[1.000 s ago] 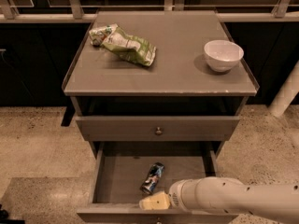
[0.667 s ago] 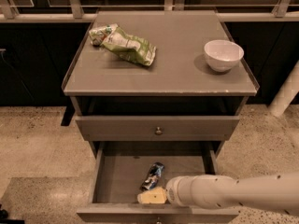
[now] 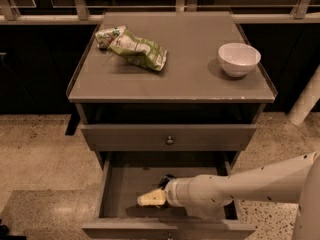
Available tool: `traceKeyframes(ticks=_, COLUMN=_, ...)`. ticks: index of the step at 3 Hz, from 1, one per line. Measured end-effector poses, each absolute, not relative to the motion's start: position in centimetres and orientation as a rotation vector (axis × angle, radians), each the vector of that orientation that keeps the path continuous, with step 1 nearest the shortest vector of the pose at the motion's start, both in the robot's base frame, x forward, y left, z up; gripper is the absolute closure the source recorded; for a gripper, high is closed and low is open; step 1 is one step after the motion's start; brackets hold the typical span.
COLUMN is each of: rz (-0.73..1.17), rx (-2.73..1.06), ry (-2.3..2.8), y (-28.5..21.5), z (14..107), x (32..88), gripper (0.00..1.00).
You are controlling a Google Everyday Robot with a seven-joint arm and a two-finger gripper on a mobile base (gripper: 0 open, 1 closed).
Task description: Pick redbull can from middle drawer and place on counter
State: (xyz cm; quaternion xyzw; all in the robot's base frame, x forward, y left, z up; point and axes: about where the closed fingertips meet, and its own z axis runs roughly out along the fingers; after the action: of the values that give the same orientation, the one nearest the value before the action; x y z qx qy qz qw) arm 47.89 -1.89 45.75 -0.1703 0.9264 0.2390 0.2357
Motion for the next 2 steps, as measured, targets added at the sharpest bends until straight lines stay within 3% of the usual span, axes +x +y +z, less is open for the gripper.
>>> traceKeyframes(ticks=2, rz=0.659, rx=-0.419, ry=2.563, y=-3.7, z=43.2, x=48.6, gripper=0.0)
